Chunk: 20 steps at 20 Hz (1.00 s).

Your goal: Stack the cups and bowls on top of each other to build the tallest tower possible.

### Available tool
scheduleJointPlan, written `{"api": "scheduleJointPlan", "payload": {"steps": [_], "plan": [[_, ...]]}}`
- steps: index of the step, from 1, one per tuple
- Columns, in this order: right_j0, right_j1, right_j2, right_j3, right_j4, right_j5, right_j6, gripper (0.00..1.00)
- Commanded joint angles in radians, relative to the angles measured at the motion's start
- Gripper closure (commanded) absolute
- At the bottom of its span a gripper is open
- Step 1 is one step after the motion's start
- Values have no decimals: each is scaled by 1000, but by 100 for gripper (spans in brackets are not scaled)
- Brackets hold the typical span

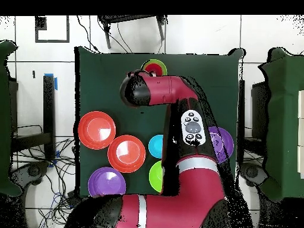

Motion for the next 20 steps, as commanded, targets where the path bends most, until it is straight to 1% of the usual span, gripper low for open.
{"api": "scheduleJointPlan", "payload": {"steps": [1,6,14,20], "plan": [[-15,-8,38,105,-44,38,2,100],[-14,-10,38,106,-42,42,4,100],[-5,24,38,70,-42,38,8,100],[-8,36,40,72,-47,23,9,100]]}}
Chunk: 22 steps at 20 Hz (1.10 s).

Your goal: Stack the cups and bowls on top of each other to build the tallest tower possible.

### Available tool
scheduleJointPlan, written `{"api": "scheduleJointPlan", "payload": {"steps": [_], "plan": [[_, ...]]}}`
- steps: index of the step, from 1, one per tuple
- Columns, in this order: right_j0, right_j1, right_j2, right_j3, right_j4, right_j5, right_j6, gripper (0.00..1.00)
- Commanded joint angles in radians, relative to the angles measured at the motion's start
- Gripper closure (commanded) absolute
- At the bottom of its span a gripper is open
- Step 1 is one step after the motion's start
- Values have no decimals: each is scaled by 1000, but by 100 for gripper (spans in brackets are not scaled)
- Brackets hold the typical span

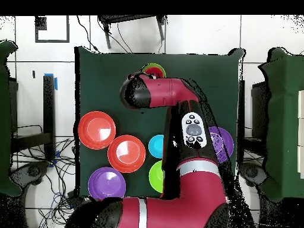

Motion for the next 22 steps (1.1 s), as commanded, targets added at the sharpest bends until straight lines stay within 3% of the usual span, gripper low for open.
{"api": "scheduleJointPlan", "payload": {"steps": [1,22], "plan": [[-8,57,43,40,-47,21,6,100],[4,62,26,28,-44,33,20,100]]}}
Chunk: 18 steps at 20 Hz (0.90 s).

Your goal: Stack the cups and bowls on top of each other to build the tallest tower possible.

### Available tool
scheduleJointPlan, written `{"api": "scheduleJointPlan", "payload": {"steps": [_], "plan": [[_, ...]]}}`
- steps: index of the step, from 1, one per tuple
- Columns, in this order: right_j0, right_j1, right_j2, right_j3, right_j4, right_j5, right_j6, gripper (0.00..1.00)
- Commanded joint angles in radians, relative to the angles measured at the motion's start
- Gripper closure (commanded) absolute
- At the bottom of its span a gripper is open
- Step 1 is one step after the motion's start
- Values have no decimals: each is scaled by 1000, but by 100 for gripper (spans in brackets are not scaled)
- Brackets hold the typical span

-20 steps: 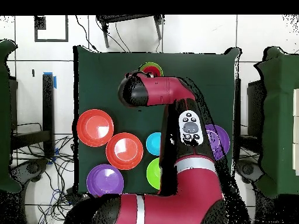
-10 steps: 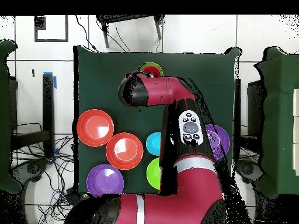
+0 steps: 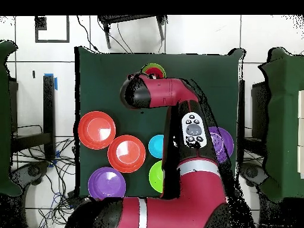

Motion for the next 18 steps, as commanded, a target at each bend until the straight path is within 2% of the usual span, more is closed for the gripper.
{"api": "scheduleJointPlan", "payload": {"steps": [1,10,11,18], "plan": [[4,60,25,29,-45,32,20,100],[6,58,21,33,-44,35,25,100],[6,58,21,32,-43,37,25,0],[0,59,28,32,-44,33,18,0]]}}
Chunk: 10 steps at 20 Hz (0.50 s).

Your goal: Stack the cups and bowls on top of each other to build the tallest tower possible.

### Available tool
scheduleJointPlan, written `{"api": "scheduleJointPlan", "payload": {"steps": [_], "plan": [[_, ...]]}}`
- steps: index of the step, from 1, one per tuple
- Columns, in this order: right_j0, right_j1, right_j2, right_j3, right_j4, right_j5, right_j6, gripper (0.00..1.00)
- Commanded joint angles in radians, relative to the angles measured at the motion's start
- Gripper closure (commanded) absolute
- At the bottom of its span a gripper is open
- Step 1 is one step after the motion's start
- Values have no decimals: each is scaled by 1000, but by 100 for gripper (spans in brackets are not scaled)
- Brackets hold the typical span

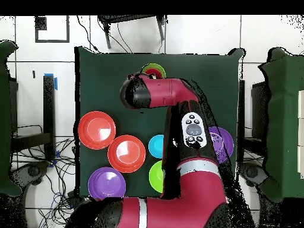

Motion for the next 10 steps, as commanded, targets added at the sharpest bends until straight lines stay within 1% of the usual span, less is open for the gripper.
{"api": "scheduleJointPlan", "payload": {"steps": [1,10], "plan": [[1,59,27,33,-47,22,19,0],[5,48,25,38,-48,26,19,0]]}}
